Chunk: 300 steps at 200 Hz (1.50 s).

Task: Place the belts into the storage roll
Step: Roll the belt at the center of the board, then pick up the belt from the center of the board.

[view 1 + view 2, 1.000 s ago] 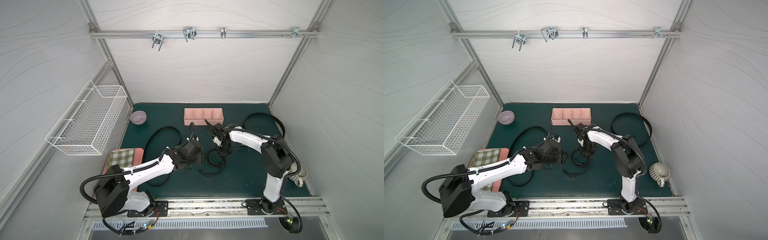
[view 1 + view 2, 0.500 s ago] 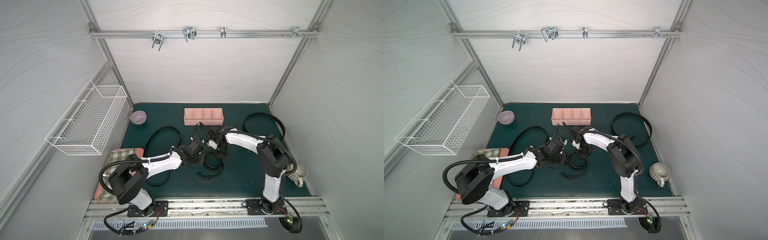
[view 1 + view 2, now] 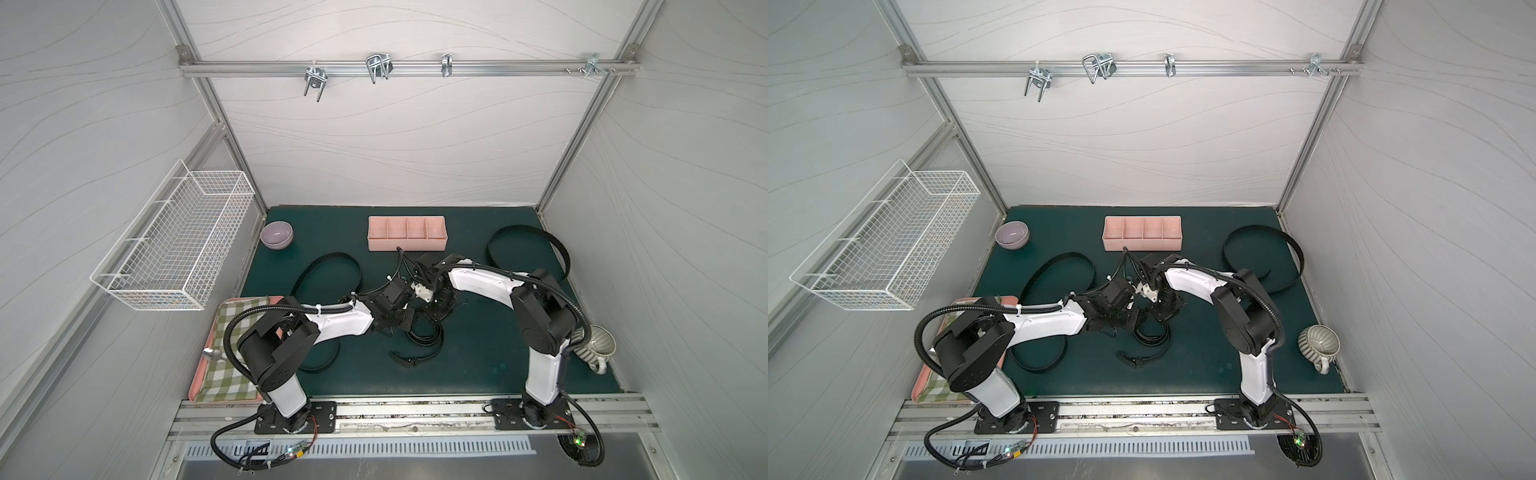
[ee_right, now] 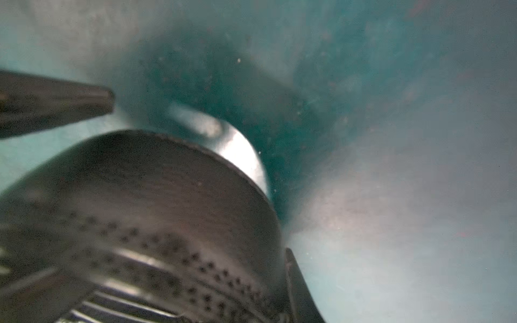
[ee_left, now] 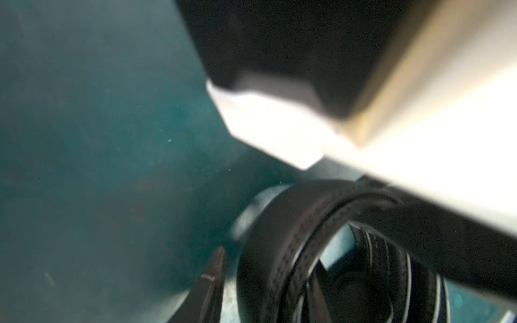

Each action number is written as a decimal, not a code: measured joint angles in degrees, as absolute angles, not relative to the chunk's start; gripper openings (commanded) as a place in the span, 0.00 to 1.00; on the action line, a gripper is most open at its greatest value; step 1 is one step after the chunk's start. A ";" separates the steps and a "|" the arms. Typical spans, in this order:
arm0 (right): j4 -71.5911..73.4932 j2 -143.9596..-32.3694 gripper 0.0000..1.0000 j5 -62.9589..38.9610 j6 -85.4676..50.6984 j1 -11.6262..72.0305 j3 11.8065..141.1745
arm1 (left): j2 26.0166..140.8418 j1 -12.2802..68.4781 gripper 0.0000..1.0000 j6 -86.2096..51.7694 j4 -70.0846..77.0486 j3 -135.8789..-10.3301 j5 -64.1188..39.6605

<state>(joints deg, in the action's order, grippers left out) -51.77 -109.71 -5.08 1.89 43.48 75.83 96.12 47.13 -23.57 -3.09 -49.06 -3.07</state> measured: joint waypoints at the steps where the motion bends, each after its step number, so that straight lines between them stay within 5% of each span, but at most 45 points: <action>1: -51.75 -109.71 0.00 -5.06 1.87 43.48 75.83 | 96.16 47.13 0.24 -23.59 -2.96 -49.06 -3.07; 39: -51.90 -109.84 0.00 -6.22 0.23 42.83 75.68 | 97.17 47.29 0.08 -23.51 -1.58 -49.10 -3.33; 128: -53.32 -110.78 0.00 -6.94 -5.19 41.60 76.31 | 99.53 52.18 0.03 -22.35 -5.13 -51.94 6.74; 150: -53.71 -111.18 0.08 -7.77 -7.09 41.08 76.64 | 100.22 53.01 0.02 -22.26 -6.70 -53.19 9.74; 232: -49.06 -107.68 0.67 -18.41 -18.26 36.07 69.19 | 101.43 53.80 0.00 -24.58 -13.52 -56.21 17.37; 234: -48.88 -107.42 0.72 -18.70 -18.55 35.90 68.86 | 101.43 53.80 0.00 -24.67 -13.63 -56.23 17.45; 237: -48.56 -107.13 0.93 -19.27 -18.65 35.73 68.45 | 101.43 53.80 0.00 -24.73 -13.72 -56.23 17.54; 240: -48.27 -106.80 0.98 -19.81 -19.57 35.48 67.96 | 101.43 53.80 0.00 -24.88 -13.87 -56.27 17.65; 273: -45.28 -104.29 0.99 -25.63 -22.83 33.78 65.36 | 101.43 53.80 0.00 -25.76 -15.59 -56.69 18.50; 300: -45.08 -104.31 0.85 -27.46 -24.38 32.71 65.43 | 101.45 53.80 0.00 -26.15 -16.95 -57.12 18.74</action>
<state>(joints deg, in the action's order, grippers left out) -45.08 -104.31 -27.46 -24.38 32.71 65.43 101.45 53.80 -26.15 -16.95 -57.12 18.74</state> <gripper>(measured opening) 0.916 0.101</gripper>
